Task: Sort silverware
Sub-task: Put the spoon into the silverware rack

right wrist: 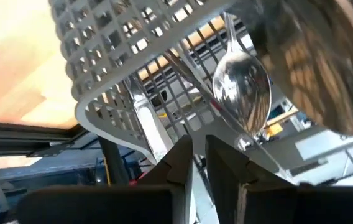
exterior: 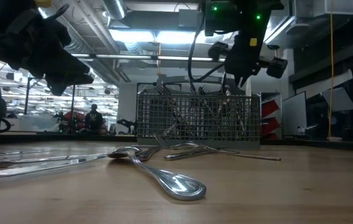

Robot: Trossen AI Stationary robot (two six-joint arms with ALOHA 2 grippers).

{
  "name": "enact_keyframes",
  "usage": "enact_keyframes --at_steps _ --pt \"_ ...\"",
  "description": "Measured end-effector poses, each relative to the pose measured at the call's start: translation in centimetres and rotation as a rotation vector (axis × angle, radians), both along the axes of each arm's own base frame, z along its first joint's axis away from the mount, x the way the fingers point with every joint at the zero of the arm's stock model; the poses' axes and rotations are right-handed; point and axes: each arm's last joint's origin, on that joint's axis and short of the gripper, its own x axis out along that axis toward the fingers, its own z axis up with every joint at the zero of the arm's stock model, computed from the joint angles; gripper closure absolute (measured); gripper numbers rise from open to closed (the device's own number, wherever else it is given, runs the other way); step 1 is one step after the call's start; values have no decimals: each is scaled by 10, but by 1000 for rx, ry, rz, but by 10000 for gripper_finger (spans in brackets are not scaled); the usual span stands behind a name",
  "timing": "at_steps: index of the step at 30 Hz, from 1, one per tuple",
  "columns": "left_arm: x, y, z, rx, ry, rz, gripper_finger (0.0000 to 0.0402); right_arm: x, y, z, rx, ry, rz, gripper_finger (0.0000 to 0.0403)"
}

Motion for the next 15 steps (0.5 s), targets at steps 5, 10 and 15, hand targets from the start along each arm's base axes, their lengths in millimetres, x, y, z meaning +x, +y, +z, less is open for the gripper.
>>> enact_keyframes --at_steps 5,10,15 --pt "0 0 0 -57 -7 16 251 1 7 0 -22 -53 -22 354" --pt "3 -2 12 -99 -42 -16 251 2 23 1 -21 -107 -13 354" --pt "7 -5 37 -172 -103 -126 251 3 36 4 -17 -173 -26 354"
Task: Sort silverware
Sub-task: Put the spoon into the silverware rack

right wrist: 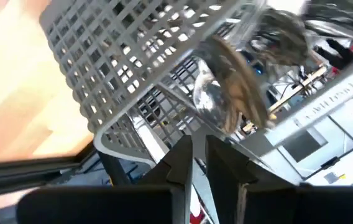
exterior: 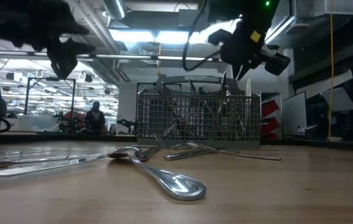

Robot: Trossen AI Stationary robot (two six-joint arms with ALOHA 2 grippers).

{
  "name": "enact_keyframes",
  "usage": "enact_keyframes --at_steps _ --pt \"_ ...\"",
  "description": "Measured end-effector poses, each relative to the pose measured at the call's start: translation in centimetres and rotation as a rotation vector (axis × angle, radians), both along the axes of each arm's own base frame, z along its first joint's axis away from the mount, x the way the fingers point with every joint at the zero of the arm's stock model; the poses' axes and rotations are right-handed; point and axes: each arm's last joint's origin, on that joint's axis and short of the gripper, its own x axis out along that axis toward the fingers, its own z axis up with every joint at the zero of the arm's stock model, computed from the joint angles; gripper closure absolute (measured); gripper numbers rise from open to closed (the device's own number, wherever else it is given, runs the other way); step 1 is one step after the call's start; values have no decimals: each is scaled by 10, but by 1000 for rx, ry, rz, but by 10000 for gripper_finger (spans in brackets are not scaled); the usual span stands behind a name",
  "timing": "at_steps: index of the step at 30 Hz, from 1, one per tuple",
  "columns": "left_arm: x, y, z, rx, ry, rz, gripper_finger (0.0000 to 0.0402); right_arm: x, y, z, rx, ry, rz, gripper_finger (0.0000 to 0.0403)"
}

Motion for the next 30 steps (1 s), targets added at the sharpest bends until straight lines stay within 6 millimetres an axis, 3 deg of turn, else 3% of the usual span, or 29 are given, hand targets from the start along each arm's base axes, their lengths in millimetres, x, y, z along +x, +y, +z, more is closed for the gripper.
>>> enact_keyframes --at_steps 5,12,15,22,26,30 --pt "0 -5 14 -93 48 -66 251 3 12 16 -19 -124 -40 354" --pt "0 -15 18 -116 56 -127 251 9 39 42 9 -341 -48 354" --pt "-1 -17 18 -95 55 -148 251 10 55 50 98 -464 -81 354" --pt "-1 -17 18 -29 46 -161 251 19 94 54 607 -808 -331 354" --pt "-1 -17 18 8 42 -168 251 29 114 55 993 -857 -463 354" --pt "-1 -17 18 11 43 -168 251 42 128 57 1252 -896 -538 354"
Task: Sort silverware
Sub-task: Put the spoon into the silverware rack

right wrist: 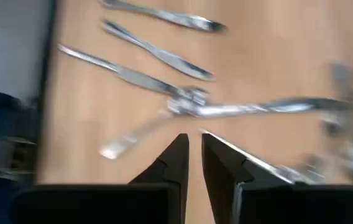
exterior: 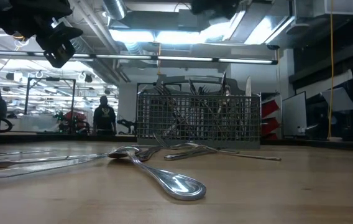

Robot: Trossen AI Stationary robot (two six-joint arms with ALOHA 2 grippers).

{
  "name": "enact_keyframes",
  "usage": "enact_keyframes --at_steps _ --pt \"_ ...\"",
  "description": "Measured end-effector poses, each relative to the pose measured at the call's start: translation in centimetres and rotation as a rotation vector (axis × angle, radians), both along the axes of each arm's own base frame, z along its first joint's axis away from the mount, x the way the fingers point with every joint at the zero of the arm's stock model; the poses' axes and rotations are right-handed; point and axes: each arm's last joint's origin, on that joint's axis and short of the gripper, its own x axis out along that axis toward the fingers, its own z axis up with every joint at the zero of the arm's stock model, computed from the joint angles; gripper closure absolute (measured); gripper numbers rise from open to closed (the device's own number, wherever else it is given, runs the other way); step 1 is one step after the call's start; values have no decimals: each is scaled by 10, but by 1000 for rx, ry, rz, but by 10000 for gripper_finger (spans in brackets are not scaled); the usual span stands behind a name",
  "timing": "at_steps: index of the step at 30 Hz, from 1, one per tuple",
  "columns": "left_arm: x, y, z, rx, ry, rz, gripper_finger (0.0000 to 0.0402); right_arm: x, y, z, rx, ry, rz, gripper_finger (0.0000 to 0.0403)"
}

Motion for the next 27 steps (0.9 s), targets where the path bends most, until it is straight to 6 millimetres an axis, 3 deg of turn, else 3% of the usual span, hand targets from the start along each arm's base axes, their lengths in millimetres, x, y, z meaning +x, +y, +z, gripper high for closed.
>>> enact_keyframes --at_steps 5,12,17,27 --pt "0 0 -2 0 11 0 251 14 10 -7 199 -18 0 353" --pt "-1 0 -8 12 75 1 251 39 22 -55 390 129 -109 290" --pt "-2 0 -11 7 114 5 251 54 25 -86 364 146 -178 260" --pt "-4 1 -17 -4 177 13 251 74 29 -128 301 101 -245 256"
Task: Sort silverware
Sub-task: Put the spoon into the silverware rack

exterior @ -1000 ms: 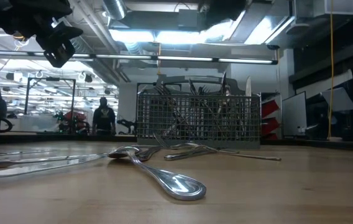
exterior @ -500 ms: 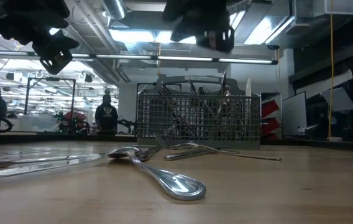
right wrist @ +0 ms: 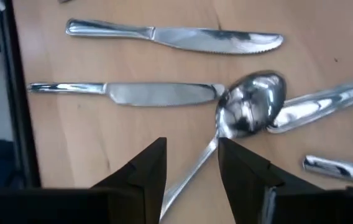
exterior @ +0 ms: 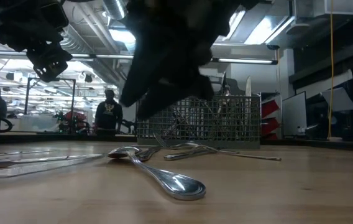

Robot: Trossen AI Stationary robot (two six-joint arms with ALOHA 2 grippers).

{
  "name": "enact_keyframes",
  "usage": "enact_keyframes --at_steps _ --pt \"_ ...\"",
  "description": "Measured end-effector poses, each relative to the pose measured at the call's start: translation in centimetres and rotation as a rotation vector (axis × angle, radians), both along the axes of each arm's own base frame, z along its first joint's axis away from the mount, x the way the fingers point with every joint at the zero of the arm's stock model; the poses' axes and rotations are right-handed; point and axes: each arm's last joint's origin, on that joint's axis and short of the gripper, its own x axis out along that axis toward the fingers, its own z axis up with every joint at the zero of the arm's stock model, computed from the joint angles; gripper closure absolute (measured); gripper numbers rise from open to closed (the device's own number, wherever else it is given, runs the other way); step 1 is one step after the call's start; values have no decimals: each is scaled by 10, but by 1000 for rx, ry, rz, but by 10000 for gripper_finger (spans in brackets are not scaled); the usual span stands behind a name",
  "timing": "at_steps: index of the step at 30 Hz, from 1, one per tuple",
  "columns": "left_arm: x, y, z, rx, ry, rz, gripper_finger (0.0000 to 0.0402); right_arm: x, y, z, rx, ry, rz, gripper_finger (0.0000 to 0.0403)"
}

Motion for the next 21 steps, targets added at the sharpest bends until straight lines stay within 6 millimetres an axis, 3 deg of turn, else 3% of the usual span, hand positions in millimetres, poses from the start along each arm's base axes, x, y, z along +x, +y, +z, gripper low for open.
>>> enact_keyframes --at_steps 12,21 --pt "0 0 0 -10 1 2 251 4 1 -19 -44 20 -27 256" --pt "0 0 -1 9 4 -6 251 -3 18 -32 -124 47 -41 256"
